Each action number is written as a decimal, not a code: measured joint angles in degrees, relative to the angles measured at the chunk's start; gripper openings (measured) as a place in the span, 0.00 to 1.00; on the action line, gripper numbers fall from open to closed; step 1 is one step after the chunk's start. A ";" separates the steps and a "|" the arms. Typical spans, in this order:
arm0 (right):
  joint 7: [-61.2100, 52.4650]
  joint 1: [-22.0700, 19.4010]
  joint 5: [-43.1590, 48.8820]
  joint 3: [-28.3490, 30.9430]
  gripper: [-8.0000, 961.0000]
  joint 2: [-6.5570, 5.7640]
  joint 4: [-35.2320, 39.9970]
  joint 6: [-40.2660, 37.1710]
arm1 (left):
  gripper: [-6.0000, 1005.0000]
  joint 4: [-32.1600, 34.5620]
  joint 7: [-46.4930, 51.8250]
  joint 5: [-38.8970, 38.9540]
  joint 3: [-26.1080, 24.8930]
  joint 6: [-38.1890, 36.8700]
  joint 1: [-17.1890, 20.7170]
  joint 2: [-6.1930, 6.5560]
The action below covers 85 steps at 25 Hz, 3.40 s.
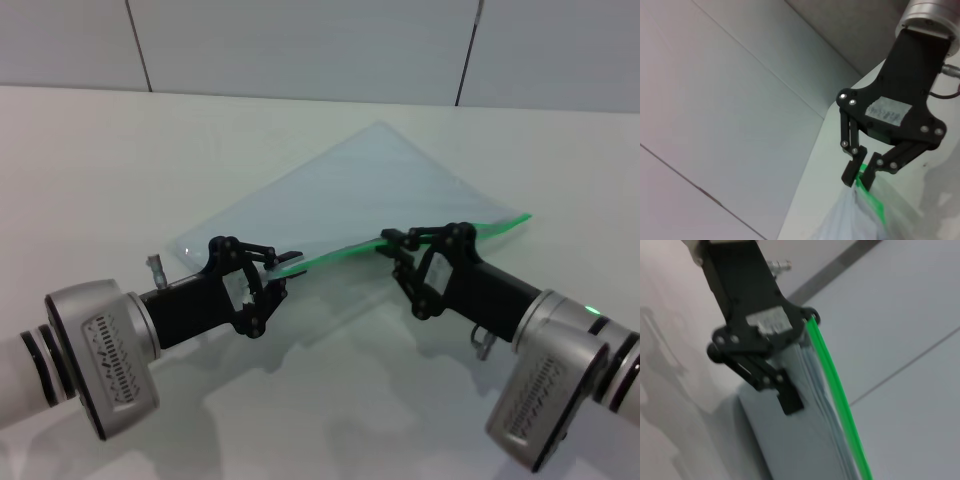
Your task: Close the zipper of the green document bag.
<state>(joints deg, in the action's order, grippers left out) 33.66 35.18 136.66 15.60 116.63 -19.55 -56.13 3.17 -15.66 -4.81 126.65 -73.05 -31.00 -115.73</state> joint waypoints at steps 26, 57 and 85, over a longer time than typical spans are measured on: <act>0.49 -2.24 -15.50 5.84 0.11 0.10 11.66 1.59 | 0.11 0.00 -0.15 -0.46 0.00 -0.68 0.66 -0.06; 4.20 -12.27 -34.46 3.61 0.78 0.53 3.02 -27.38 | 0.43 0.09 -0.05 6.67 -0.88 -11.91 3.51 -0.50; -17.53 -12.52 -34.95 0.87 0.91 0.43 -0.43 -36.83 | 0.85 -0.36 32.71 43.55 -0.88 -21.09 7.02 0.14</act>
<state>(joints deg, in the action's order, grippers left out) 16.14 22.66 101.71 16.47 117.06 -19.98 -92.96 2.81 17.05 38.74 125.77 -94.14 -23.98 -115.59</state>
